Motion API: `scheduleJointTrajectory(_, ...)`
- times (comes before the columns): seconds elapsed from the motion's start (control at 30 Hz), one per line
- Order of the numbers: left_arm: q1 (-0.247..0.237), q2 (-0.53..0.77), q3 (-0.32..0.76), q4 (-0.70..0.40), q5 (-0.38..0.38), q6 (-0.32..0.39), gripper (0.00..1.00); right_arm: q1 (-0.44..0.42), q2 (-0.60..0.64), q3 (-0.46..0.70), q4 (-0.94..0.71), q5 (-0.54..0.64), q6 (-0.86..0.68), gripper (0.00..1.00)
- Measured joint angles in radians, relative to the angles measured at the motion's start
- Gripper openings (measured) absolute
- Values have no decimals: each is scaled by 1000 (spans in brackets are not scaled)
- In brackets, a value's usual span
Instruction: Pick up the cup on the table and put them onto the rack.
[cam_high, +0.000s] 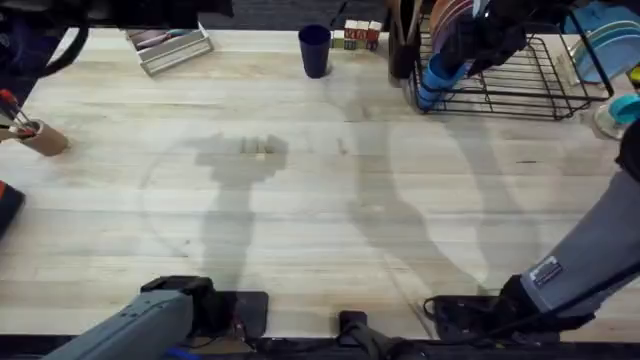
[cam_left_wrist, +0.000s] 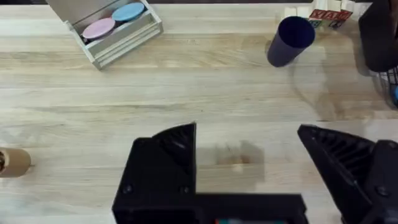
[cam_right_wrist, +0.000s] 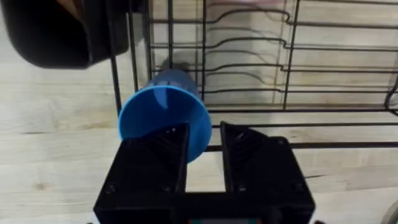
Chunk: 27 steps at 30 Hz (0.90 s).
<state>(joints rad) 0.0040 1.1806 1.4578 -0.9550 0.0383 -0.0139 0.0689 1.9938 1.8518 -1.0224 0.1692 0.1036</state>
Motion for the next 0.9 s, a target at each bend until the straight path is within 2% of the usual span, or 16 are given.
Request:
scheduleJointTrajectory(0.23, 0, 0, 0, 0, 0, 0, 993, 0, -4, 31, -6, 0, 0, 334)
scheduleJointTrajectory(0.53, 0, 0, 0, 0, 0, 0, 993, 0, -104, 31, -57, 0, 0, 422)
scheduleJointTrajectory(0.63, 0, 0, 0, 0, 0, 0, 993, 0, -145, 31, -59, 0, 0, 524)
scheduleJointTrajectory(0.67, 0, 0, 0, 0, 0, 0, 994, 0, -183, 31, -59, 0, 0, 652)
scheduleJointTrajectory(0.77, 0, 0, 0, 0, 0, 0, 994, 0, -213, 31, -60, 1, -1, 799)
scheduleJointTrajectory(0.83, 0, 0, 0, 0, 0, 0, 994, 5, -245, 31, -60, 3, -3, 995)
scheduleJointTrajectory(0.9, 0, 0, 0, 0, 0, 0, 994, 30, -265, 31, -60, 3, -3, 996)
